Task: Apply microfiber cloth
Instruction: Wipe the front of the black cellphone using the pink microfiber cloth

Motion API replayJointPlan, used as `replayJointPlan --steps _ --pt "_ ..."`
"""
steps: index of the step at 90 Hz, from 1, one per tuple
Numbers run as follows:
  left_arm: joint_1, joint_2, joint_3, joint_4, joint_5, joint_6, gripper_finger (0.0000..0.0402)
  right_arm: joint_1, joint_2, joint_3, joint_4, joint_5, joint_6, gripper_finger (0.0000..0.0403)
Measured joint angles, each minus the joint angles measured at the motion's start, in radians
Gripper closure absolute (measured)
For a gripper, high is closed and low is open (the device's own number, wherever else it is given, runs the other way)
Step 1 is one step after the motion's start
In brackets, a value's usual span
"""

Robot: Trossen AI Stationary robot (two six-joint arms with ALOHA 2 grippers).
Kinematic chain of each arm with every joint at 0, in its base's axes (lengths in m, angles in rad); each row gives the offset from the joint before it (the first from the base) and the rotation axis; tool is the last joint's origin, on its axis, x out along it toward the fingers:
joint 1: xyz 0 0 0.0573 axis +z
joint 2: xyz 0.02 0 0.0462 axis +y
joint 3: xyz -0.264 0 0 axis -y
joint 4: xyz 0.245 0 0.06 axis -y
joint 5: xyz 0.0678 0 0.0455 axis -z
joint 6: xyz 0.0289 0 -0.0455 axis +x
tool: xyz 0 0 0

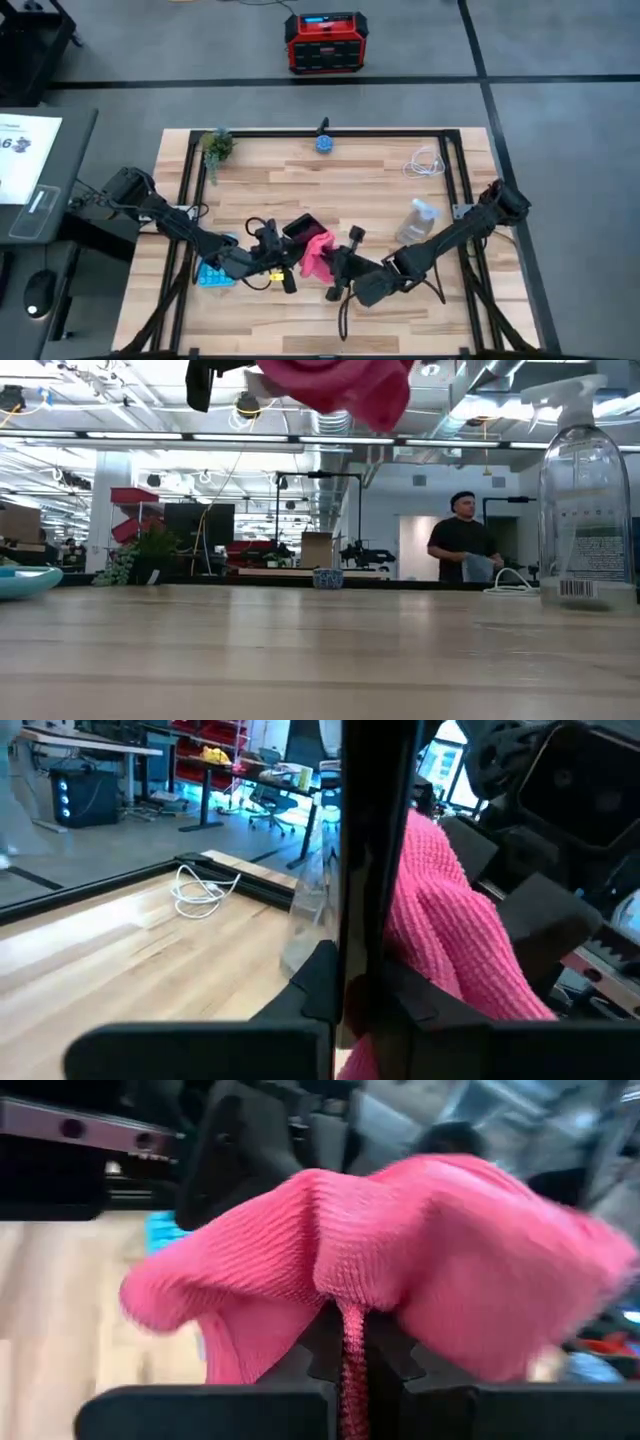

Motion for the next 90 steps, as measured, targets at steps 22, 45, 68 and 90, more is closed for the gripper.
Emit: replayJointPlan --steps 22,45,68,90 --pt "-0.002 0.000 0.002 0.016 0.001 0.006 0.0392 0.045 -0.003 0.000 -0.083 0.267 -0.004 0.0403" --pt "-0.013 -0.001 0.003 0.012 0.036 0.012 0.0392 0.109 -0.067 -0.001 -0.239 0.489 0.061 0.0403" --pt "-0.011 -0.001 0.004 0.000 -0.002 0.012 0.0392 0.200 -0.112 -0.001 -0.244 0.456 -0.046 0.0403" --pt "-0.010 -0.001 0.004 -0.003 -0.017 0.012 0.0392 0.220 -0.106 -0.001 -0.217 0.179 -0.090 0.0403"
